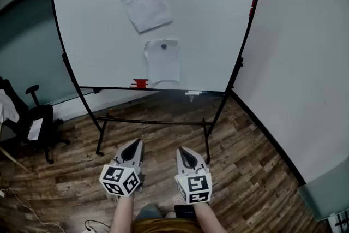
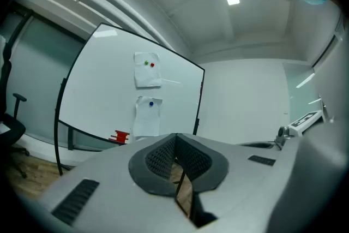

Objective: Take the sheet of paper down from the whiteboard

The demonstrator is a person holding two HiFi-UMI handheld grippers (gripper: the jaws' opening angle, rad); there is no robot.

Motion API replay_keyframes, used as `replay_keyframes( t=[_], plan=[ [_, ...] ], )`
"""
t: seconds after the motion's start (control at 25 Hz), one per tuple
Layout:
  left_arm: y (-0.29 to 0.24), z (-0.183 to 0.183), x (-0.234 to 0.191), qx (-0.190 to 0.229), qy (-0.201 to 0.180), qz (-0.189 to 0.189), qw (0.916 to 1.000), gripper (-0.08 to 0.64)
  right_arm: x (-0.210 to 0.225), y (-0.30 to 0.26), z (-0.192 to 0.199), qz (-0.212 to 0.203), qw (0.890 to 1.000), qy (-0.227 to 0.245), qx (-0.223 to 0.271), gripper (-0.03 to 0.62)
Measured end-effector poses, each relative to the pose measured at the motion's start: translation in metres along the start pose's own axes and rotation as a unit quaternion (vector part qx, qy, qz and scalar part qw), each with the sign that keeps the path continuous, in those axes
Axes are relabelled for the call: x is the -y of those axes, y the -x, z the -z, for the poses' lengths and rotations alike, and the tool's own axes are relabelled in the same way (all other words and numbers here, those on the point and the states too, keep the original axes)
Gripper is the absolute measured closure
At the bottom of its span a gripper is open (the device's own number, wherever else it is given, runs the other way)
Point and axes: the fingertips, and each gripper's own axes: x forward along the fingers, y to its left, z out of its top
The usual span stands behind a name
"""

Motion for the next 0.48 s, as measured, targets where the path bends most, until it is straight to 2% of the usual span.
replay_keyframes(
  t=[0.32,0.48],
  plan=[
    [0.0009,-0.0038,0.0037,0.008,0.005,-0.002,1.0000,0.535,-0.0019,0.0046,-0.0027,-0.001,1.000,0.012,-0.006,0.580],
    [0.0023,-0.0061,0.0080,0.015,0.005,0.001,0.9999,0.535,0.0071,0.0097,-0.0090,0.015,1.000,-0.012,0.016,0.580]
  ],
)
